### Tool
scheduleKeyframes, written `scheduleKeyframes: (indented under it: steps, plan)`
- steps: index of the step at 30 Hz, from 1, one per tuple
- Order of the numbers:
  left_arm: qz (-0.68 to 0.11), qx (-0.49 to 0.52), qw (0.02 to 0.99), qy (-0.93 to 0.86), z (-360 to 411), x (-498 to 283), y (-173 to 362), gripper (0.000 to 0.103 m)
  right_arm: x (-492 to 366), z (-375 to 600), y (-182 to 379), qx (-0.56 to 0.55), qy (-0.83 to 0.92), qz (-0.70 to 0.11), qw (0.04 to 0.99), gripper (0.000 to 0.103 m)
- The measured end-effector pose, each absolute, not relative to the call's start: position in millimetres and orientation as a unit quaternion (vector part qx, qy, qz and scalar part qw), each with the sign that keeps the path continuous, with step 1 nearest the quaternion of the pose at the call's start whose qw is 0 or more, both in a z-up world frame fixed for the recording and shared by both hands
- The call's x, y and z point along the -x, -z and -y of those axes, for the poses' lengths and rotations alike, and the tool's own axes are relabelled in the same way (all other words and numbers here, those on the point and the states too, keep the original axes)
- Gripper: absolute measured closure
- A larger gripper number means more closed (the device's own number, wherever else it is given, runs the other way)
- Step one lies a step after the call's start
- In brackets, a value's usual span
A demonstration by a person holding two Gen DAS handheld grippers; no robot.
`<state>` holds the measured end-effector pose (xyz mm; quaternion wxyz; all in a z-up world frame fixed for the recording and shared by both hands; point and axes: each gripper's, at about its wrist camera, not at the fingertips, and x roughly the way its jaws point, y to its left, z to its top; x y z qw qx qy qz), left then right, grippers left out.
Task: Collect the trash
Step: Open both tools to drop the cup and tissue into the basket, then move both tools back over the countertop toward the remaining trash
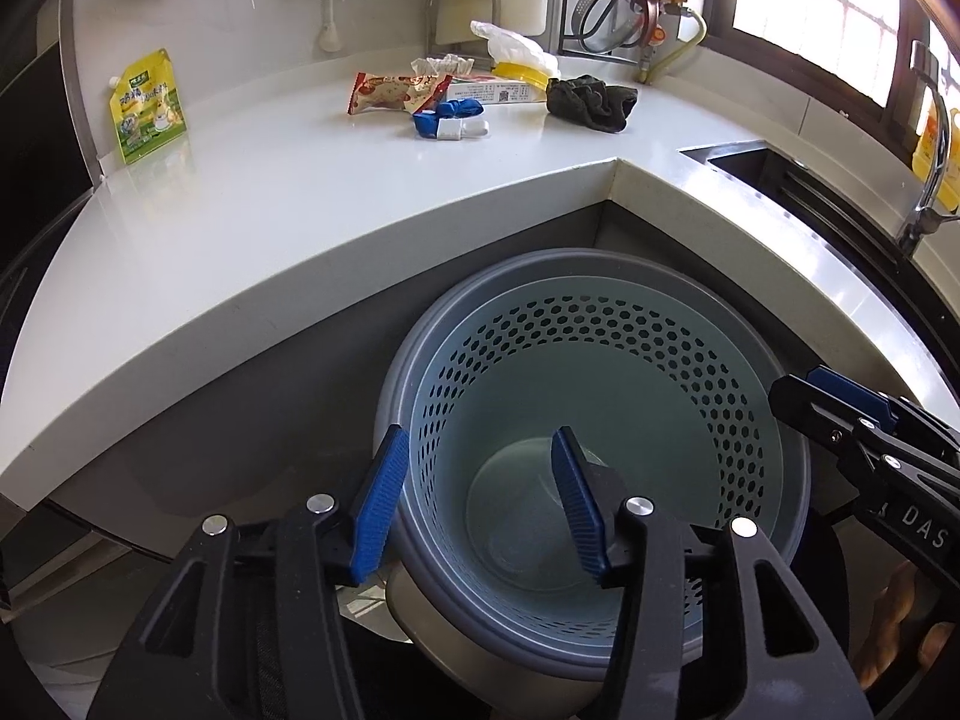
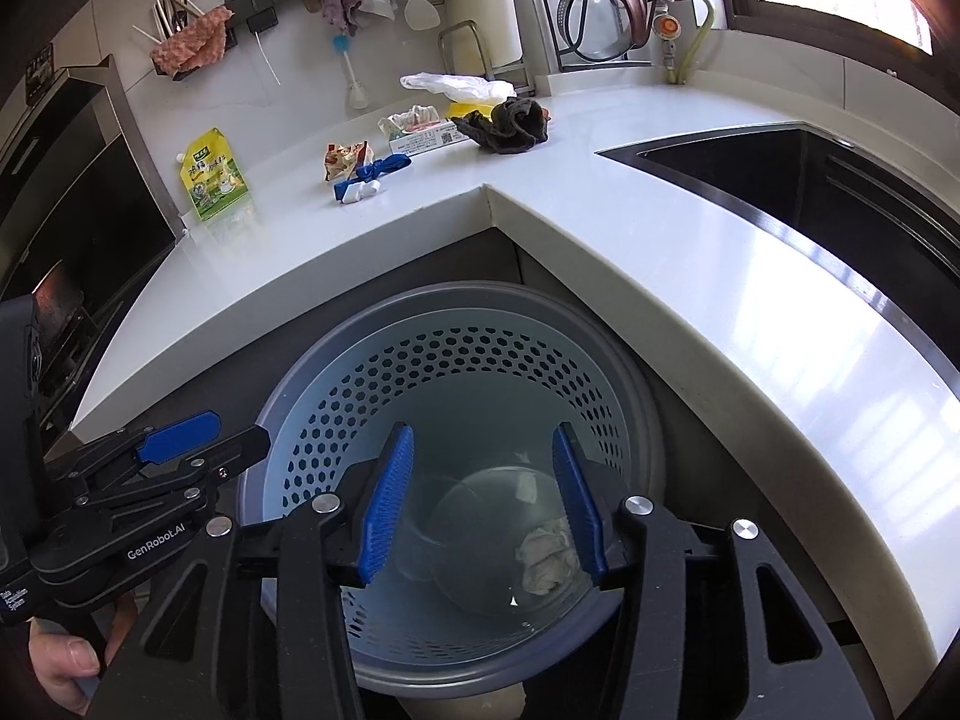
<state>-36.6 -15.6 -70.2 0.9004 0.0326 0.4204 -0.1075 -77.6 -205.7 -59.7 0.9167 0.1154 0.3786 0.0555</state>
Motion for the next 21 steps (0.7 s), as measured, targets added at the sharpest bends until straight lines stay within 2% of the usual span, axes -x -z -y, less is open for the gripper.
scheduleKeyframes:
  steps: [8,14,21]
  plan:
    - [-0.418,-0.031,0.902,0.105,13,38,68,0.045,79,205,58,-0.117,-0.056,-0.376,0.918,0.055]
    - [-0.419,-0.025,0.902,0.103,10,37,65,0.036,80,206,54,-0.117,-0.056,-0.370,0.920,0.049]
    - [-0.402,-0.023,0.912,0.082,1,40,55,0.018,83,206,48,-0.118,-0.057,-0.360,0.924,0.037]
